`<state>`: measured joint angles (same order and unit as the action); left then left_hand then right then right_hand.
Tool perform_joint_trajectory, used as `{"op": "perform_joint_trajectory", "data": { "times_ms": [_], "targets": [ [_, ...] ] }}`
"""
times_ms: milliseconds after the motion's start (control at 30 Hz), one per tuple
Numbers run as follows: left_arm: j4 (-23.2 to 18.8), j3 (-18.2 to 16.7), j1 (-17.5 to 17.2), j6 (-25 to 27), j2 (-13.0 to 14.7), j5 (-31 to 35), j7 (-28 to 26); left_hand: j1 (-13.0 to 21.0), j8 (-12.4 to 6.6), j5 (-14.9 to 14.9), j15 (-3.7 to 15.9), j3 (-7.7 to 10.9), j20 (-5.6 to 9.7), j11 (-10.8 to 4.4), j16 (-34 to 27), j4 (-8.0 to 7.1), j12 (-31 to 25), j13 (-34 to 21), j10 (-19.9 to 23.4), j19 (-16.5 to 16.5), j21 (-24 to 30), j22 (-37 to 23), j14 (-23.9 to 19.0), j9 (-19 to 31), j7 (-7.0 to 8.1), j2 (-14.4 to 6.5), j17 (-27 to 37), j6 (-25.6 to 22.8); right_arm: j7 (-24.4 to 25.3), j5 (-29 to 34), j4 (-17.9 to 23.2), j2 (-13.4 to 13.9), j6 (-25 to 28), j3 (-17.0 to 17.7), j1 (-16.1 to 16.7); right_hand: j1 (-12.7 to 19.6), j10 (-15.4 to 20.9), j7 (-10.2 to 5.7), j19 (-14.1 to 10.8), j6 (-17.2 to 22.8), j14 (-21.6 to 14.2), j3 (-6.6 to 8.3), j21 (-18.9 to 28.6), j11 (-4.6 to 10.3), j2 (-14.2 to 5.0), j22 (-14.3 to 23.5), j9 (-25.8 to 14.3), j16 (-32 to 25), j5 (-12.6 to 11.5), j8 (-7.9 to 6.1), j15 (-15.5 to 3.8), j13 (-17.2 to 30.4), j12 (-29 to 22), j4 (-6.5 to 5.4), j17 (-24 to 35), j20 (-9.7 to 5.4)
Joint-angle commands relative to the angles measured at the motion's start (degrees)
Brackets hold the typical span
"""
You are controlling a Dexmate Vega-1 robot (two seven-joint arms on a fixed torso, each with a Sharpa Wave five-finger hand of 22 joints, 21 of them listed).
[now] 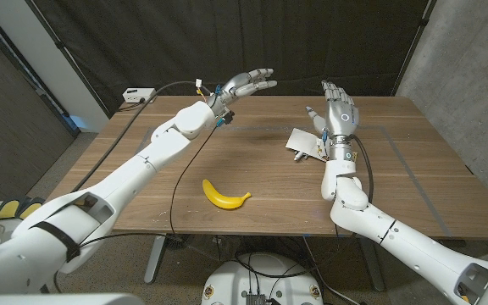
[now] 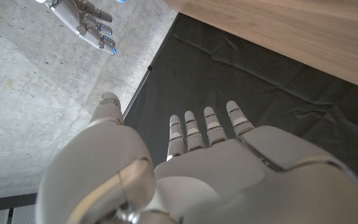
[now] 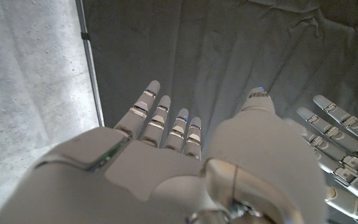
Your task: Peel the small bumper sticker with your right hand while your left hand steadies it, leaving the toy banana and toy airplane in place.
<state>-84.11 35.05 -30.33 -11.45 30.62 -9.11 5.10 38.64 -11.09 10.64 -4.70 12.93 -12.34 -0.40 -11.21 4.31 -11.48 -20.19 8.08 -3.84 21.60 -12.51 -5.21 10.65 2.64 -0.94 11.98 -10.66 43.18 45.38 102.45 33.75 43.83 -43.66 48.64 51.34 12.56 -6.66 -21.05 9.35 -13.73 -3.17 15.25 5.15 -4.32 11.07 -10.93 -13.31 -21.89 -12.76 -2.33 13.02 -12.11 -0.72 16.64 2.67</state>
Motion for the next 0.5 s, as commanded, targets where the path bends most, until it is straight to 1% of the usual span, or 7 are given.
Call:
{"op": "perform_joint_trajectory", "data": {
  "times_ms": [33, 100, 167, 233, 367, 433, 500],
  "targets": [
    [-6.4, -3.0, -6.1, 4.5, 6.1, -1.4, -1.4, 0.4, -0.3, 0.5, 0.21, 0.51, 0.04, 0.23, -0.3, 0.26, -0.5, 0.0, -0.1, -0.4, -0.2, -0.1, 0.3, 0.0, -0.18, -0.6, -0.1, -0.5, 0.8, 2.7, -3.9, -4.8, -2.6, -4.0, -2.4, 0.6, 0.5, -0.2, -0.7, 0.5, -0.4, 0.35, 0.2, 0.23, -0.31, 0.1, -0.1, -0.2, -0.6, -0.35, -4.97, 0.0, -0.3, 0.43, 0.1, -0.21],
    [-7.6, -3.8, -7.1, 4.1, 6.9, -1.1, -2.5, 0.4, -0.02, 0.5, -0.06, 0.55, 0.04, 0.76, -0.2, 0.32, -0.3, 0.2, -0.7, -0.6, -0.3, -0.1, 0.7, 0.1, -0.47, -0.7, -0.1, 0.1, 2.1, 4.1, -5.0, -6.0, -0.2, -3.9, -2.7, 0.7, 0.5, -0.16, -0.7, 0.5, -0.4, 0.35, 0.2, 0.26, -0.27, 0.1, -0.1, -0.2, -0.6, -0.34, -4.98, 0.0, -0.3, 0.48, 0.1, -0.2],
    [-9.4, -5.1, -8.4, 4.2, 8.4, -0.7, -3.9, 0.4, 0.1, 0.5, -0.1, 0.56, 0.03, 0.75, -0.2, 0.34, -0.3, 0.2, -0.9, -0.7, -0.4, -0.1, 0.7, 0.1, -0.52, -0.8, -0.1, 0.4, 3.6, 3.1, -3.9, -6.2, 0.5, -1.8, -1.8, 0.2, 0.9, -0.31, -0.7, 1.0, -0.5, -0.02, 0.2, 0.28, 0.15, 0.1, -0.1, -0.2, -0.6, -0.43, -4.92, 0.0, -0.4, 0.35, 0.1, 0.18],
    [-12.1, -6.9, -10.6, 5.1, 10.0, 1.0, -7.5, 0.4, 0.11, 0.5, -0.14, 0.56, 0.03, 0.68, -0.2, 0.36, -0.3, 0.3, -0.9, -0.8, -0.4, -0.1, 0.7, 0.1, -0.48, -0.8, -0.1, 0.5, 4.6, 2.1, -2.4, -5.6, 1.1, 0.4, -0.8, 0.0, 1.0, -0.28, -0.8, 1.3, -0.4, -0.2, 0.3, 0.21, 0.31, 0.1, -0.1, -0.1, -0.6, -0.48, -4.56, 0.0, -0.5, 0.25, 0.1, 0.35],
    [-19.0, -10.9, -16.9, 8.6, 12.8, 6.9, -17.9, 0.4, 0.24, 0.5, -0.14, 0.68, 0.03, 0.66, -0.2, 0.36, -0.3, 0.4, -0.9, -0.8, -0.4, -0.1, 0.7, 0.1, -0.26, -1.1, -0.1, 0.8, 4.7, -2.0, 0.2, -4.0, -1.1, 5.0, 0.1, -0.5, 1.2, 0.11, -0.7, 1.6, -0.4, -0.42, 0.2, -0.08, 0.4, 0.1, -0.1, -0.1, -0.7, -0.5, -4.25, 0.0, -0.5, 0.05, 0.1, 0.85],
    [-21.8, -12.8, -20.0, 10.5, 12.9, 9.3, -23.1, 0.2, 0.28, 0.4, 0.07, 0.85, 0.04, 0.46, -0.4, 0.14, -0.4, 0.5, -0.9, -0.7, -0.4, -0.1, 0.5, 0.1, 0.01, -1.7, 0.0, 1.0, 4.5, -4.5, 0.2, -3.7, -3.5, 6.6, -0.4, -0.7, 1.1, 0.35, -0.7, 1.7, -0.3, -0.5, 0.2, -0.45, 0.36, 0.1, -0.1, -0.1, -0.7, -0.46, -3.96, 0.0, -0.4, -0.06, 0.1, 1.24],
    [-23.2, -14.3, -22.1, 11.2, 12.7, 9.7, -25.9, -0.3, 0.5, 0.3, 0.15, 0.91, 0.04, 0.43, -0.5, -0.21, -0.4, 0.6, -0.9, -0.5, -0.3, -0.1, 0.5, 0.1, 0.29, -2.2, 0.1, 1.6, 3.6, -6.7, -0.5, -3.5, -6.1, 7.4, -1.4, -1.1, 1.4, 0.65, -0.7, 1.9, -0.5, -0.63, 0.1, -0.66, 0.28, 0.1, -0.1, -0.2, -0.7, -0.41, -3.64, 0.0, -0.5, -0.29, 0.1, 1.37]
  ]
}}
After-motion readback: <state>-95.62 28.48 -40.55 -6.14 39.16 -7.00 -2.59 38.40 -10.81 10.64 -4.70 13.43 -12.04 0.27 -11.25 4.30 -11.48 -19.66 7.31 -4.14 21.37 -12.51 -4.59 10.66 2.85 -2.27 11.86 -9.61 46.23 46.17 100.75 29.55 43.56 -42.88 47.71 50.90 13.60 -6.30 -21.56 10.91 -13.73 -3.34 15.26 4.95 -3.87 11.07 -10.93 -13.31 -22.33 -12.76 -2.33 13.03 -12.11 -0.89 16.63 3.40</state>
